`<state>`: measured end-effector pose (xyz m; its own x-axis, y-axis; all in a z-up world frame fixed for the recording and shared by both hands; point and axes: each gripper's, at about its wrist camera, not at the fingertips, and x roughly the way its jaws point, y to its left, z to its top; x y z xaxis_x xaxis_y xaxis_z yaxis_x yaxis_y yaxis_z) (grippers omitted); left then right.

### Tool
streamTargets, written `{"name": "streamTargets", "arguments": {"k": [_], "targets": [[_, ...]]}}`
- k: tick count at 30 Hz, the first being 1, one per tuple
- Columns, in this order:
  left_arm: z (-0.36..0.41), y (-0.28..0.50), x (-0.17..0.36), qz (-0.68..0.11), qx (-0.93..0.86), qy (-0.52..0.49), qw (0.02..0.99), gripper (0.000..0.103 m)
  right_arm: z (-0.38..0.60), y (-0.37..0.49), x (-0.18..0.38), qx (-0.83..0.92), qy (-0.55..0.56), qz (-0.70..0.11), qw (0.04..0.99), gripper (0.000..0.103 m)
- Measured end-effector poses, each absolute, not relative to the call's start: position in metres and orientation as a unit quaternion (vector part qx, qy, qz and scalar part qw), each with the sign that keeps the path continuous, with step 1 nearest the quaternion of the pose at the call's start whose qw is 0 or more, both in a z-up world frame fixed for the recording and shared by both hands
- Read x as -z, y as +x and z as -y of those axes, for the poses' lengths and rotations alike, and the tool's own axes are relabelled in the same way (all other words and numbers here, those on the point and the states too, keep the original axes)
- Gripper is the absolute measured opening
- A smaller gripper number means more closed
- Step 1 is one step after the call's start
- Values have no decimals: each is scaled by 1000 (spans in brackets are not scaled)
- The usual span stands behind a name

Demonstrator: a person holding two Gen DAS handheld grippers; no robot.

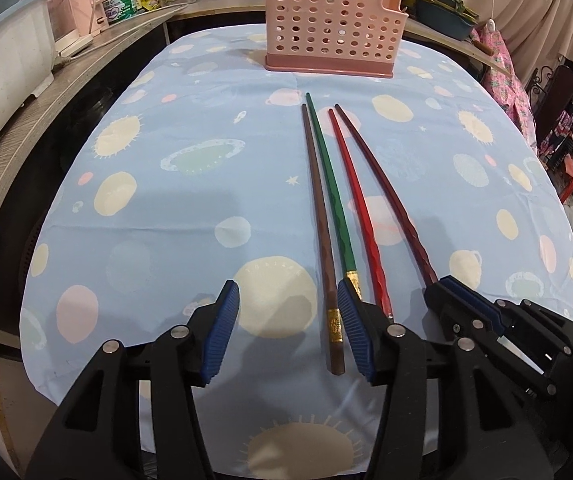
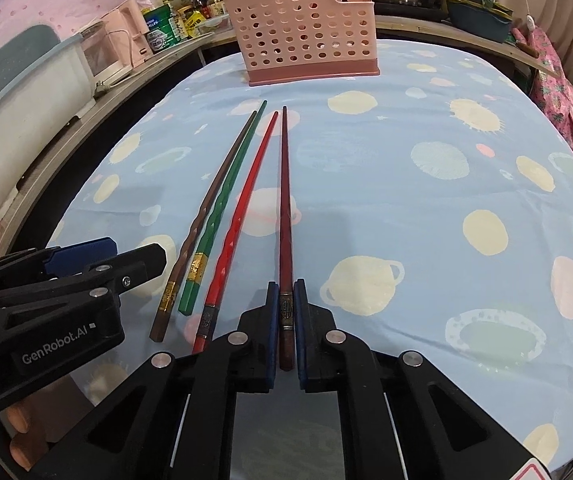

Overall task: Organize utensils
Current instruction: 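Grasp a dark red chopstick with the right tool while the left tool grasps the brown one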

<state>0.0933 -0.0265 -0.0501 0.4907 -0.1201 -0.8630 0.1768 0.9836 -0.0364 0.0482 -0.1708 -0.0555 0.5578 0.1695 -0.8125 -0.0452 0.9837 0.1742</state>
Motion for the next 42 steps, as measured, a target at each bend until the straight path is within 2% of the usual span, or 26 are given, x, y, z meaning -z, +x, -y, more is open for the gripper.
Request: {"name": "streamTargets", "arguments": {"k": [20, 23, 28, 30, 33, 42], "targets": [[30, 92, 67, -512, 82, 34, 854, 48, 175, 45, 56, -57, 72, -466, 880, 7], [28, 92, 67, -512, 80, 30, 855, 43, 175, 45, 56, -57, 73, -466, 880, 7], [25, 94, 65, -514, 82, 21, 854, 27, 175, 45, 56, -57, 72, -466, 880, 7], [24, 94, 65, -514, 84, 20, 853, 17, 175, 45, 56, -57, 72, -466, 880, 7], [24, 94, 65, -516, 87, 18, 852, 9, 175, 45, 56, -57, 73, -466, 880, 7], [24, 94, 64, -519, 85, 15, 851, 8, 176, 45, 56, -57, 74, -466, 880, 7]]}}
